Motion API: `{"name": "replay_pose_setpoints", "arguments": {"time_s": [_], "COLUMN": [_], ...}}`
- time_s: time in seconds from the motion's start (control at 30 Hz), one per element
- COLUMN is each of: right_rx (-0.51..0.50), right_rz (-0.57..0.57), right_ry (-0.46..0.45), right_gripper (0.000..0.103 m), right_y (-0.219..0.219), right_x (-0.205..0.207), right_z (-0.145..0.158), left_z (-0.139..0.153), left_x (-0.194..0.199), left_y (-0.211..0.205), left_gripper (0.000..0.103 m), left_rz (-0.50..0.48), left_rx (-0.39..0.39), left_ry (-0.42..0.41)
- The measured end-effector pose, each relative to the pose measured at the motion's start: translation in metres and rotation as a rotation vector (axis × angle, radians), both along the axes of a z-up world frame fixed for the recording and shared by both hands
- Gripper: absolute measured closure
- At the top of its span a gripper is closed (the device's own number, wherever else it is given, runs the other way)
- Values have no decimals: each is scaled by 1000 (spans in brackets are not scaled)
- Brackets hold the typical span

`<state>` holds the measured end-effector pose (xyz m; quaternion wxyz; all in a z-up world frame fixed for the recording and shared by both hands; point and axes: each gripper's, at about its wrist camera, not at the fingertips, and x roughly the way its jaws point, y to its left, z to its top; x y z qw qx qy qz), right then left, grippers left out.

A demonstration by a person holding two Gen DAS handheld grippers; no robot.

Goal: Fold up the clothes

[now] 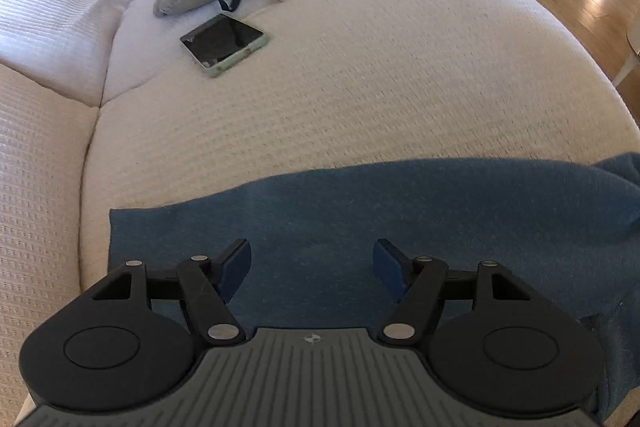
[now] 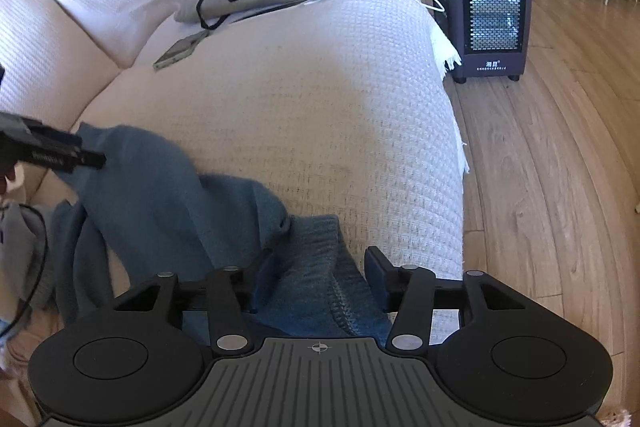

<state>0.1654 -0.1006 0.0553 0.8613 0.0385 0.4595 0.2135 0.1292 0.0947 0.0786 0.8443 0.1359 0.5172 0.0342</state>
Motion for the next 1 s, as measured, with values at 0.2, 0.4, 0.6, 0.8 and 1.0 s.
{"name": "replay_pose_setpoints", "arguments": {"time_s": [0.2,0.4,0.6,0.8,1.0], "right_rx": [21,-28,-59,-92,-99], "right_rz": [31,78,0,-154,-198], "right_ry": [-24,37,-81,-187,-142], "right_gripper": [54,74,80,80,80], "right_y": [-6,6,-4,-38,-42], "right_x": [18,30,28,52,76], "right_z": [17,-5,25,47,12], "left_z": [-1,1,6,11,-9], "left_x": [-3,-8,-2,12,36], "left_y": [8,14,9,-1,-9], "left_gripper": [33,32,32,30,30], "left_rz": [17,26,2,-28,-19], "left_rx": [-12,-47,-49,-30,57], "left_ry": [6,-4,-25,-54,-21]}}
